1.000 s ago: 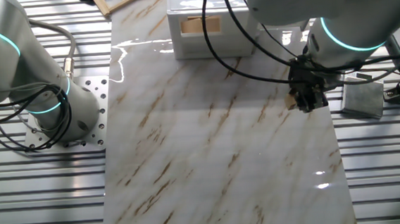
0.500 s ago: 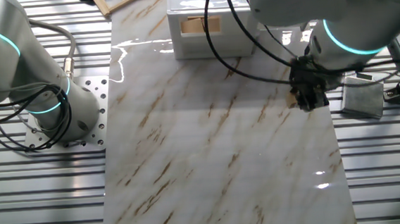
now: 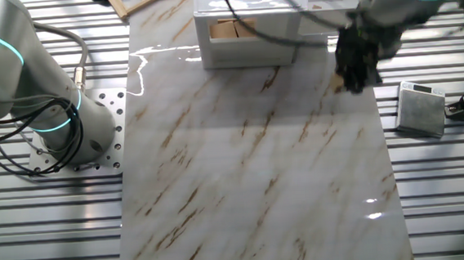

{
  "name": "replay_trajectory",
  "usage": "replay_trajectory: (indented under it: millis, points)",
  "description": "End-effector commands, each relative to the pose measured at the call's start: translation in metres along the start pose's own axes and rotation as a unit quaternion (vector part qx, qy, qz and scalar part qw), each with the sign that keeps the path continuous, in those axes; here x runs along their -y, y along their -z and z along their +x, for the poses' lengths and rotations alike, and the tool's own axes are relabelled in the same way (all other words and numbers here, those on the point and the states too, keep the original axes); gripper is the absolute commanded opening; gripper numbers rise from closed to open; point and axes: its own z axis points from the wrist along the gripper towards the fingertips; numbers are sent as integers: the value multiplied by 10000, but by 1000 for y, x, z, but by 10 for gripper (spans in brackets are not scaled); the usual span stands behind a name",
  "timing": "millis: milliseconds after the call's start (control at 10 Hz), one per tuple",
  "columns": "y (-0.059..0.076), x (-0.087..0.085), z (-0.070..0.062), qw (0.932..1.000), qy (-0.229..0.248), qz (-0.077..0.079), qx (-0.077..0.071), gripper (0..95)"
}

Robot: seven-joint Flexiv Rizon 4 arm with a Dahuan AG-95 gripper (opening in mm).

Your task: Put things in the drawer

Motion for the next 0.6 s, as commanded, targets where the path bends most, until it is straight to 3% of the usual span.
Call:
replay_trajectory:
  millis: [100,600]
  points:
    - [15,-8,4,10000,-42,-23,19,0]
    - [23,-20,2,10000,-21,-32,39,0]
